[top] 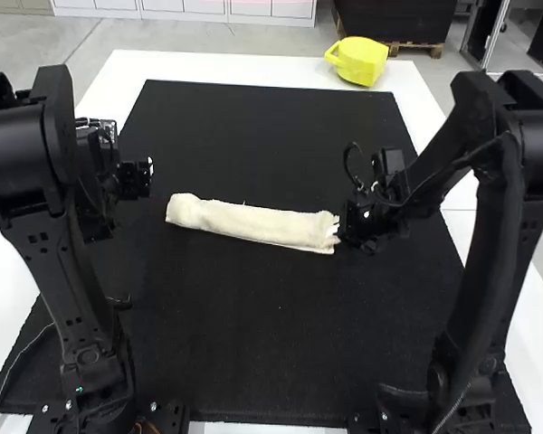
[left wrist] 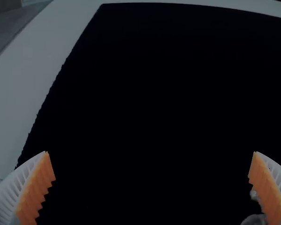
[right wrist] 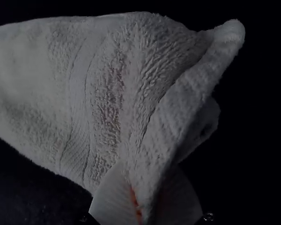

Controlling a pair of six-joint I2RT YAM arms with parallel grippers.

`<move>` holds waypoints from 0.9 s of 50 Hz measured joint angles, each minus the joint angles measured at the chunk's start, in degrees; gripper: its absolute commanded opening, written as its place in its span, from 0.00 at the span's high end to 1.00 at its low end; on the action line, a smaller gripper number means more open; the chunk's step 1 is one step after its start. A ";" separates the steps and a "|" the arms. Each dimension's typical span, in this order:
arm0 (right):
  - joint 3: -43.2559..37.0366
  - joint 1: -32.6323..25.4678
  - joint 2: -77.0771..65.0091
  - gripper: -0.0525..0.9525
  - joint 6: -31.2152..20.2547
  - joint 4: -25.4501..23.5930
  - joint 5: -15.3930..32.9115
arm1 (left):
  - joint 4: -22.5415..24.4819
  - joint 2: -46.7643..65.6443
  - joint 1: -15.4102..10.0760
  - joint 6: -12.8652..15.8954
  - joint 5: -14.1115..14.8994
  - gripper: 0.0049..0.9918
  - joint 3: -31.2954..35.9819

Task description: Fold the towel.

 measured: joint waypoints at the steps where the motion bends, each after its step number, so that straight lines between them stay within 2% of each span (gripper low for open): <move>1: 0.00 -0.11 -0.55 0.97 0.02 -0.28 0.00 | 0.00 0.00 0.00 0.00 0.00 0.02 0.00; 15: 1.18 0.28 -6.25 0.97 1.53 -2.91 -0.35 | -0.09 0.00 0.00 0.00 -0.02 0.02 0.02; 32: 7.61 10.16 -7.19 0.97 5.70 -3.02 -0.46 | -0.17 0.00 0.00 0.00 -0.02 0.02 0.00; 45: 11.50 17.05 -5.27 0.97 7.67 -1.33 -0.39 | -0.22 0.02 0.00 -0.20 -0.31 0.02 0.00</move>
